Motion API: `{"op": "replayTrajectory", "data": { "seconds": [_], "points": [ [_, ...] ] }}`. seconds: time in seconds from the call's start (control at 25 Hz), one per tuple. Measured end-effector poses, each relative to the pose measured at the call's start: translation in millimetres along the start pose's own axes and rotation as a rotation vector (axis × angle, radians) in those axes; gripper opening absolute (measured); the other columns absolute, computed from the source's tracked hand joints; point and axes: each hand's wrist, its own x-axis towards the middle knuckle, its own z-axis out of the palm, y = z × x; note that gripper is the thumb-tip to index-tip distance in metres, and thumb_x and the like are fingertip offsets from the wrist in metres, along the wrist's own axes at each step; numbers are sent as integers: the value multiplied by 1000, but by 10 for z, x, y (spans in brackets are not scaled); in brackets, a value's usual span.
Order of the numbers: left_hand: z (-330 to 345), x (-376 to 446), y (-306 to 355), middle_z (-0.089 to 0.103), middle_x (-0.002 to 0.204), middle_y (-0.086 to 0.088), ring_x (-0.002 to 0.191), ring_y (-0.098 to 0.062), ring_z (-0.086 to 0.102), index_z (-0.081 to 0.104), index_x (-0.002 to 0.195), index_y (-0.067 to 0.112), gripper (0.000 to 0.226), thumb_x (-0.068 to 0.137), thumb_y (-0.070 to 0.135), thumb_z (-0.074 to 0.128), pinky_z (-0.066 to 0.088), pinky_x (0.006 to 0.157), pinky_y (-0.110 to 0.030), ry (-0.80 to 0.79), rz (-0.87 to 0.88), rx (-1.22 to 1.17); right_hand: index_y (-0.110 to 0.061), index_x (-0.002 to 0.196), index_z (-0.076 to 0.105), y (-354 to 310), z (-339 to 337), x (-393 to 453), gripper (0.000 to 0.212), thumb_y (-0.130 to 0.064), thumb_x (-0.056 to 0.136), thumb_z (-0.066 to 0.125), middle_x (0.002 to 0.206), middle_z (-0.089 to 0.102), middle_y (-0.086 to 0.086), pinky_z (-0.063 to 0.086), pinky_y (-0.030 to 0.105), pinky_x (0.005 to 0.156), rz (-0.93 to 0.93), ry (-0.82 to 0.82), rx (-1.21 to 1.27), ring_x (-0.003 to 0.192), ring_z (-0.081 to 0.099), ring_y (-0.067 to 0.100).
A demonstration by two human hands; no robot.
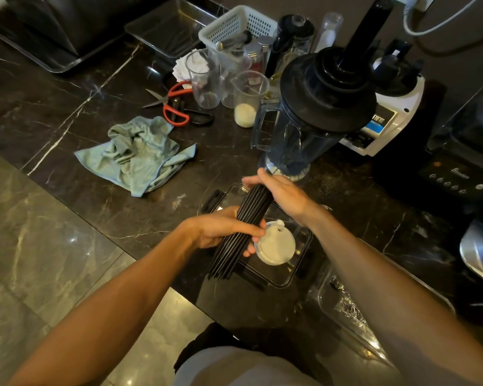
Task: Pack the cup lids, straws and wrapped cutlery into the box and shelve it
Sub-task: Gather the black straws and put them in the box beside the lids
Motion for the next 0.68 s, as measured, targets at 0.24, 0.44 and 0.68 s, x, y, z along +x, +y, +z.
{"op": "replayTrajectory", "data": {
  "seconds": [0.24,0.44,0.68],
  "points": [
    [-81,97,48,70,90,-7,87,-20,72,69,102,13,7,96,11,67,61,87,-38,377,361,-600,-13,139,59,75,264,-327,58,-52,109,29,142,63,11,42,43,116,155,332,745,129,61,20],
    [74,214,236,68,86,-2,84,-14,71,70,92,17,7,95,12,67,58,89,-32,375,534,-971,-14,130,63,49,752,-627,50,-50,109,35,130,68,17,43,49,114,337,470,1229,126,63,30],
    [312,181,70,65,90,-3,89,-14,66,67,94,16,4,96,14,65,46,107,-35,262,482,-1017,-3,122,68,32,741,-481,56,-43,110,30,112,76,22,54,47,102,340,544,1289,108,74,33]
  ]
}}
